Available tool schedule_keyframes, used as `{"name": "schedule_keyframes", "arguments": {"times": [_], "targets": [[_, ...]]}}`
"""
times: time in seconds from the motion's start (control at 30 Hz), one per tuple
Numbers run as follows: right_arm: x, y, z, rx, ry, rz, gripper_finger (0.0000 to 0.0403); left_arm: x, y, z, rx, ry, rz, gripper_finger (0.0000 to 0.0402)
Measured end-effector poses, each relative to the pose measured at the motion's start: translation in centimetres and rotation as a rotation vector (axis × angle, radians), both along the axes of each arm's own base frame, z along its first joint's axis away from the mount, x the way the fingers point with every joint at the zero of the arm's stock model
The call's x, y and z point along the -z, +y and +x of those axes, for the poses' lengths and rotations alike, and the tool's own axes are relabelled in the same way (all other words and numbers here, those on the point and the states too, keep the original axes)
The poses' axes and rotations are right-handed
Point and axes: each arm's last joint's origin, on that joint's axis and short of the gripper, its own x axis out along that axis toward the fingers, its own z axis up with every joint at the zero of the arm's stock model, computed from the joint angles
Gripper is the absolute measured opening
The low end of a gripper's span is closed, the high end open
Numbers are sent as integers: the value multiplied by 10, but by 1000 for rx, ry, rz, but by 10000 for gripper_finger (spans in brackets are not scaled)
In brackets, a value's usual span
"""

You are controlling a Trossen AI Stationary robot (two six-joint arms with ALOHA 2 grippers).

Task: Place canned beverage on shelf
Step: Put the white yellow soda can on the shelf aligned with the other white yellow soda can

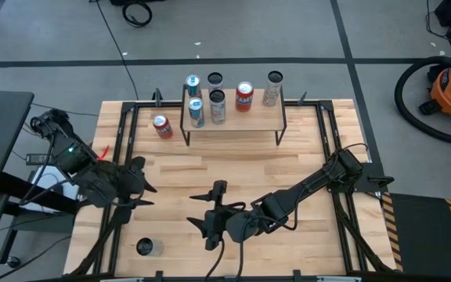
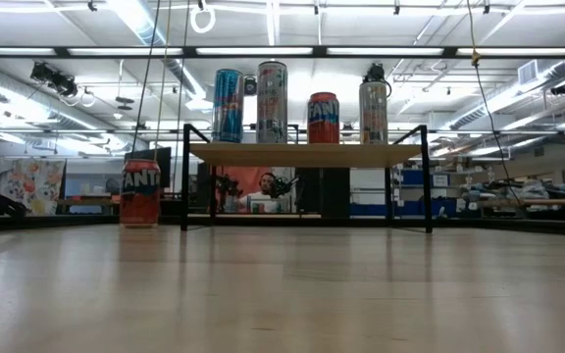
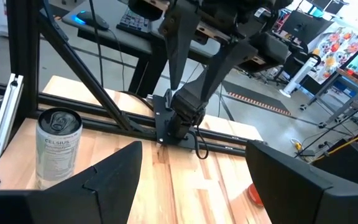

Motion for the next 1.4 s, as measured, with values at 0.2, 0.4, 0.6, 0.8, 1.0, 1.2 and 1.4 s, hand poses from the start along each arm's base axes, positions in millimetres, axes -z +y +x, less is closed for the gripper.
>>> {"name": "schedule_keyframes", "arguments": {"times": [0.2, 0.4, 0.6, 0.8, 1.0, 1.2, 1.4], "targets": [[0, 0, 0, 0, 0, 0, 296, 5, 4, -5, -72, 73, -11, 259], [0, 0, 0, 1, 0, 2, 296, 5, 5, -5, -75, 75, -14, 330], [0, 0, 0, 10, -11, 38, 296, 5, 5, -5, -76, 75, -13, 379], [0, 0, 0, 10, -10, 37, 296, 5, 5, -5, -91, 76, -30, 399], [0, 0, 0, 9, -9, 33, 296, 5, 4, -4, -90, 71, -36, 399], [0, 0, 0, 9, -8, 31, 296, 4, 4, -3, 55, 29, 110, 399], [0, 0, 0, 10, -8, 31, 296, 0, 1, 0, 190, -44, 220, 398]]}}
